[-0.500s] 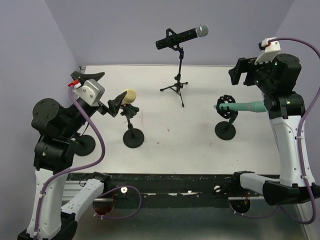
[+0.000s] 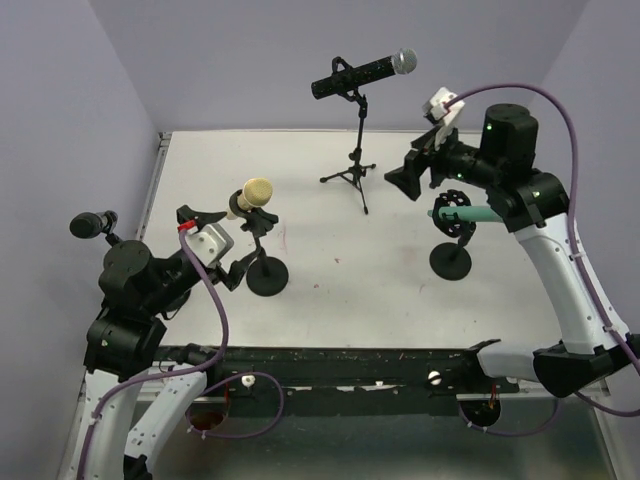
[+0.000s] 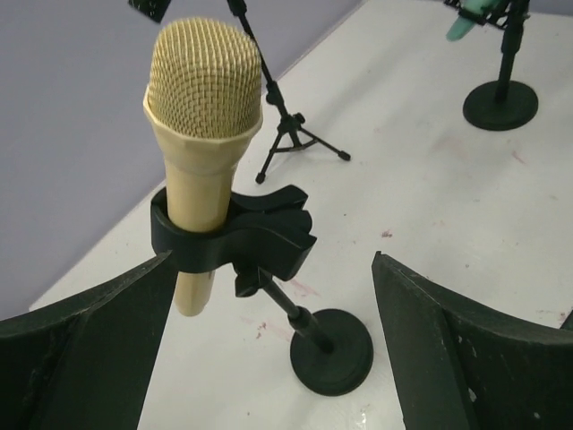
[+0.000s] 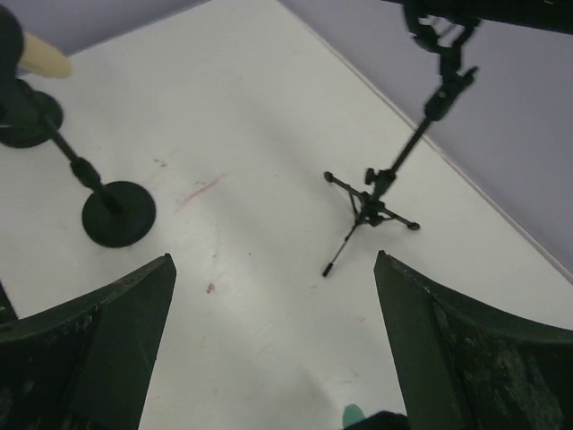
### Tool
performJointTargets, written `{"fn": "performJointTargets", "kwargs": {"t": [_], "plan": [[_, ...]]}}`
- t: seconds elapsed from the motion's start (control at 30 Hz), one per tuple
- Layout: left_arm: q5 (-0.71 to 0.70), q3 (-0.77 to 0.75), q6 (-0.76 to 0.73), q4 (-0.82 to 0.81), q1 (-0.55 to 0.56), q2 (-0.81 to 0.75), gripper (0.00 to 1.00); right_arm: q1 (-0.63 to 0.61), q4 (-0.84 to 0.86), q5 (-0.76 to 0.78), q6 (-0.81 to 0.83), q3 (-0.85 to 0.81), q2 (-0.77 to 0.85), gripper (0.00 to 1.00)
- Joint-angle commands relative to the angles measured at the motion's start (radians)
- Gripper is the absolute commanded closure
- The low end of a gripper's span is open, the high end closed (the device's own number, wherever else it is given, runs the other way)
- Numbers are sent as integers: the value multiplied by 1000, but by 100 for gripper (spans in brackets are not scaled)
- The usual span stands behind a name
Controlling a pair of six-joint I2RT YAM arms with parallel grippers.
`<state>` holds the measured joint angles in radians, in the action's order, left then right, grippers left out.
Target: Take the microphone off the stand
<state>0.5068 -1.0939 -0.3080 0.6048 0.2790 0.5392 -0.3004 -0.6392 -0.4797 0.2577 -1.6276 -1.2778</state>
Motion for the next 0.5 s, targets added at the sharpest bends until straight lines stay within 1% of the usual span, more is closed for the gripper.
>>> {"fn": "performJointTargets", "kwargs": {"t": [0.0, 0.1, 0.17, 0.33, 0.47], "plan": [[-93, 84, -39, -74, 5, -27, 4, -121, -27, -42, 58, 23, -26, 0], [-96, 126, -71, -155, 15, -12, 6, -169, -5, -66, 38, 29, -46, 0], [-91, 120, -80, -189, 17, 20, 7, -189, -7, -74, 38, 15, -63, 0], [-65, 71, -135, -218, 17, 84, 7, -200, -11, -79, 37, 6, -83, 0], [-33, 66, -186, -231, 17, 114, 9, -203, 6, -76, 23, 31, -74, 0]]}}
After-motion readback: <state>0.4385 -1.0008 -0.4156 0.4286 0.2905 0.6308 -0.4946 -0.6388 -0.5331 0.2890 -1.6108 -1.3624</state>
